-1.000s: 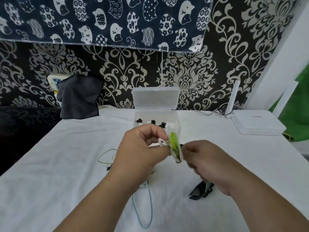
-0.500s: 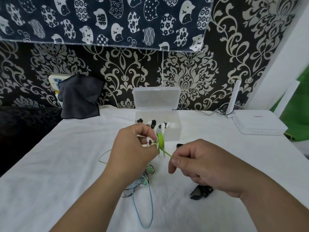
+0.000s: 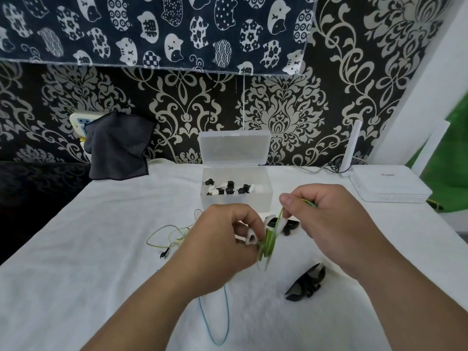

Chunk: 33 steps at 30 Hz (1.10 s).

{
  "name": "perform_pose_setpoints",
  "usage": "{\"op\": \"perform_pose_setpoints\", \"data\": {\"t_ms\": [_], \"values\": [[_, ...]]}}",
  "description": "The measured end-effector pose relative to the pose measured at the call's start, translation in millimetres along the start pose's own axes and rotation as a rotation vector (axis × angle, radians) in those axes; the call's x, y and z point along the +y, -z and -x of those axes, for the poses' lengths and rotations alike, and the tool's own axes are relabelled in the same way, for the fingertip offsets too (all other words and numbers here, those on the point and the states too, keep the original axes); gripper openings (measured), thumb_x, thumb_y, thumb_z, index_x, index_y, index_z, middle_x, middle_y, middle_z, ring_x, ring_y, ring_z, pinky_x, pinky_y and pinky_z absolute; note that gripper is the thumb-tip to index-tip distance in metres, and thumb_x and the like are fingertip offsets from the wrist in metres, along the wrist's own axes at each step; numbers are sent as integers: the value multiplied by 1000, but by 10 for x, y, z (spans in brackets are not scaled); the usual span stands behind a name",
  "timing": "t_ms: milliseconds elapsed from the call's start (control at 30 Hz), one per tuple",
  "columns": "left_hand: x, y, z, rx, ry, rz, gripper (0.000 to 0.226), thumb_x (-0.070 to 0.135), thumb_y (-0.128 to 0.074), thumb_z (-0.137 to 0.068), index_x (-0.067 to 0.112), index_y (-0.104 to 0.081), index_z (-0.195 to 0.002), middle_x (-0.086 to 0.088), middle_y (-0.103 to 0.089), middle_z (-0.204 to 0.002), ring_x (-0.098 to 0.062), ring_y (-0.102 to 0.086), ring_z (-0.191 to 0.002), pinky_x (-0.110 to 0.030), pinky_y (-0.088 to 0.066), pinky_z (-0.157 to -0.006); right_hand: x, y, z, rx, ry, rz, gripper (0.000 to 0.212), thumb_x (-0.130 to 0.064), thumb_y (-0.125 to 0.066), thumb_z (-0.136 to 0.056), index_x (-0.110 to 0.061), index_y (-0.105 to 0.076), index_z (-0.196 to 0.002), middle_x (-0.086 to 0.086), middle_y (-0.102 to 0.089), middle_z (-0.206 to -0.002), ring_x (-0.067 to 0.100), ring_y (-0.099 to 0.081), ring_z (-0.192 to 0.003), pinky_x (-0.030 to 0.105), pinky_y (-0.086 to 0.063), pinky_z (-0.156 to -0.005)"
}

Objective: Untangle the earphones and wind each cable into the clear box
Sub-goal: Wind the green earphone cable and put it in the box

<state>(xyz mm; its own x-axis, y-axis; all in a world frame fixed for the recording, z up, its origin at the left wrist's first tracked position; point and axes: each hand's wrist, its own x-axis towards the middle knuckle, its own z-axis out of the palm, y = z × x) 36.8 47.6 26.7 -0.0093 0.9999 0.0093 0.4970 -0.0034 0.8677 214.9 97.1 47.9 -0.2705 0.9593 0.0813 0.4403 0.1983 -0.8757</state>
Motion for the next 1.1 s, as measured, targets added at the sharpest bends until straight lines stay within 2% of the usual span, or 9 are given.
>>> {"op": "perform_pose_setpoints", "data": {"t_ms": [100,233,300,400,633,833,967,1033,1100], "values": [[-1,10,-12,8,1,18,30,2,-72,-72,32,-67,-69,13,-68,-71,-12,-56,-53,-32,-49,-54,43,-8,-7,28,-6,-41,33,-34,-64,-93,-18,-68,-64,-10,-42,-39,4,-34,-38,15,-29,-43],[24,-1,9,57,-45,9,36,-4,-68,-70,31,-65,-63,8,-69,-76,-19,-67,-69,-39,-53,-57,28,-30,3,-9,-93,-171,29,-29,-67,-91,-11,-70,-68,-1,-55,-47,10,-49,-42,17,-41,-45],[45,1,24,89,-105,0,40,-7,-69,-68,32,-63,-60,7,-68,-79,-11,-61,-74,-34,-52,-62,44,-58,0,-59,-150,-230,30,-27,-67,-92,-9,-69,-69,-1,-59,-55,14,-56,-47,26,-46,-49],[66,7,28,132,-171,25,43,-13,-65,-65,30,-62,-61,1,-64,-77,-17,-51,-66,-33,-43,-57,68,-117,11,-144,-240,-277,29,-30,-66,-94,-9,-69,-74,1,-65,-69,21,-65,-54,30,-50,-53],[102,-32,66,217,-234,-97,52,-14,-60,-69,36,-55,-85,17,-63,-77,-3,-50,-69,-9,-39,-60,18,-205,48,-314,-321,-567,21,-24,-61,-95,-6,-65,-86,23,-72,-87,37,-70,-70,32,-56,-56],[32,-64,29,511,-292,-227,57,-6,-73,-71,41,-51,-96,18,-51,-91,-6,-55,-75,-13,-43,-63,67,-272,28,-103,-137,-606,22,-20,-72,-81,1,-68,-80,26,-72,-87,34,-72,-76,40,-62,-68],[28,-16,-55,325,44,248,13,17,-64,-93,27,-69,-87,3,-69,-91,-9,-65,-64,-25,-54,-59,83,-273,15,86,36,-354,8,-14,-72,-87,-11,-75,-80,-1,-75,-84,18,-74,-73,40,-63,-73],[65,-16,-24,135,122,499,22,37,-61,-89,18,-74,-92,-6,-73,-92,-19,-72,-71,-32,-60,-65,98,-269,7,128,100,-199,10,-19,-73,-88,-17,-75,-78,-4,-73,-82,16,-71,-70,40,-61,-72],[58,-40,2,80,86,513,36,42,-70,-72,17,-75,-97,-3,-73,-90,-25,-74,-76,-36,-62,-70,103,-266,2,131,131,-113,12,-23,-72,-88,-17,-74,-79,-3,-72,-82,15,-69,-68,32,-58,-69]]}}
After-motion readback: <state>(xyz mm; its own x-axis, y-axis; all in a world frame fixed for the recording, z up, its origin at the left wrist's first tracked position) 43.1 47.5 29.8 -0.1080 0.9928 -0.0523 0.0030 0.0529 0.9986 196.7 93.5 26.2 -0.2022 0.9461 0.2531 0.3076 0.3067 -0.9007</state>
